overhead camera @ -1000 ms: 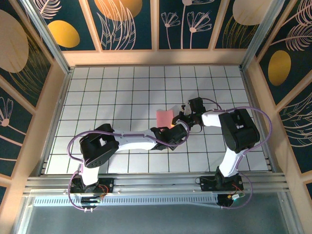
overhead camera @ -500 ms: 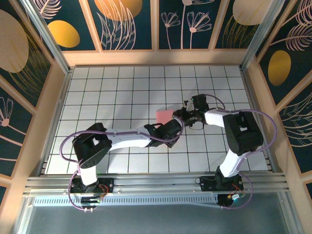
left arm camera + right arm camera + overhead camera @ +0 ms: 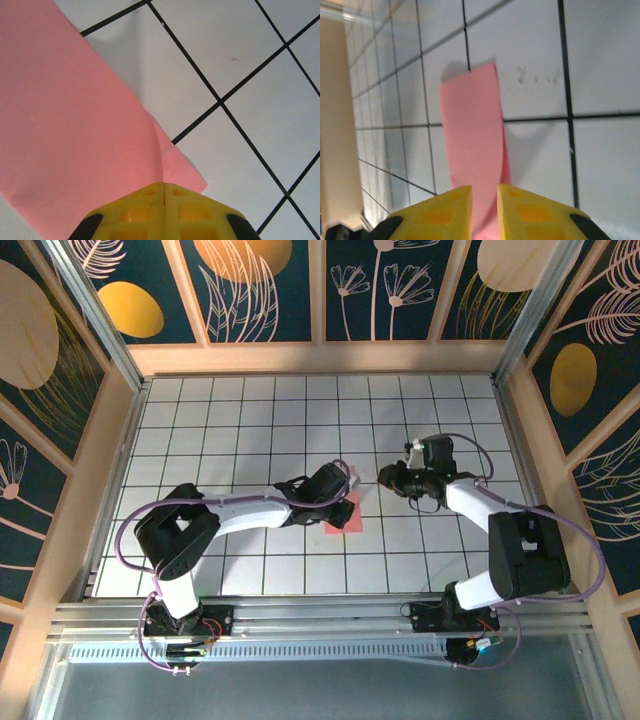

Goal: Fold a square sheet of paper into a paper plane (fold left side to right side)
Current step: Fold the triangle a second time at the center of the table.

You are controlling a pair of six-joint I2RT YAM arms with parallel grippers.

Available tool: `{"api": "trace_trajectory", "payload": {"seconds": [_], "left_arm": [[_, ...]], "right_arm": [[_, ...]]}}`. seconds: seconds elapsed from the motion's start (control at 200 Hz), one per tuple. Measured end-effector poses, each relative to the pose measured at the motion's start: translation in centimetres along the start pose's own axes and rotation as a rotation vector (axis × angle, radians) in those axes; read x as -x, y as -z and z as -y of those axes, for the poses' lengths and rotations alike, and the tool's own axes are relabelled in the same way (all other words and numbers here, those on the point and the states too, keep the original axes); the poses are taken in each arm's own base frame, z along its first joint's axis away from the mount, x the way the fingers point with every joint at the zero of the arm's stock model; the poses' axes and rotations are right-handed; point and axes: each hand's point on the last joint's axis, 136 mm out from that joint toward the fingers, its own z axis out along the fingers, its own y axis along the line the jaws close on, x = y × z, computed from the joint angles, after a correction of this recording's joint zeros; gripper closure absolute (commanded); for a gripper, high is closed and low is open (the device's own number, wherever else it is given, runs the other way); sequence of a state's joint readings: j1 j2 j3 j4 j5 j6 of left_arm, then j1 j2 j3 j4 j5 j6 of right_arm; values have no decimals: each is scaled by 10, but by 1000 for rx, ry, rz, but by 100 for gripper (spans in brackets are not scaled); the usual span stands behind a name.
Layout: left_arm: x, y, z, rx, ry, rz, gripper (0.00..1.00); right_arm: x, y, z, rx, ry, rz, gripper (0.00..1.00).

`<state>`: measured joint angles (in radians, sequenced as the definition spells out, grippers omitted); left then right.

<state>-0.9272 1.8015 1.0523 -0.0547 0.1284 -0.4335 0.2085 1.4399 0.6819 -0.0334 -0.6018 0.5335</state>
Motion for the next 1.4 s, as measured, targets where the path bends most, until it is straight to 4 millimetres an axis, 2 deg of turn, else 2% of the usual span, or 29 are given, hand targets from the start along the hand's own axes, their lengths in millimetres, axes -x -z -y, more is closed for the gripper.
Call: {"api": "trace_trajectory", "payload": {"seconds": [0.095, 0.245, 0.37, 0.506, 0.731, 1.151, 1.401], "left_arm": [[-4, -1, -7, -30, 55, -11, 100], [-3, -1, -9, -58, 103, -10, 100], [-1, -1, -6, -75, 118, -8, 100], [-1, -1, -6, -76, 128, -9, 100], [-1, -1, -7, -73, 131, -7, 100], [-3, -1, -16, -27, 143, -8, 100], [-5, 0, -36, 45, 164, -13, 100]], "right_arm": [[-24, -3, 8, -7, -10, -47, 100], [-72, -15, 9, -6, -16, -165, 100], [-93, -24, 1, 10, -9, -215, 100], [-102, -36, -4, 24, -4, -238, 100], [-116, -48, -2, 9, -11, -288, 100], [-111, -56, 7, -62, -6, -296, 100], [-111, -57, 8, -81, 21, -316, 100]]}}
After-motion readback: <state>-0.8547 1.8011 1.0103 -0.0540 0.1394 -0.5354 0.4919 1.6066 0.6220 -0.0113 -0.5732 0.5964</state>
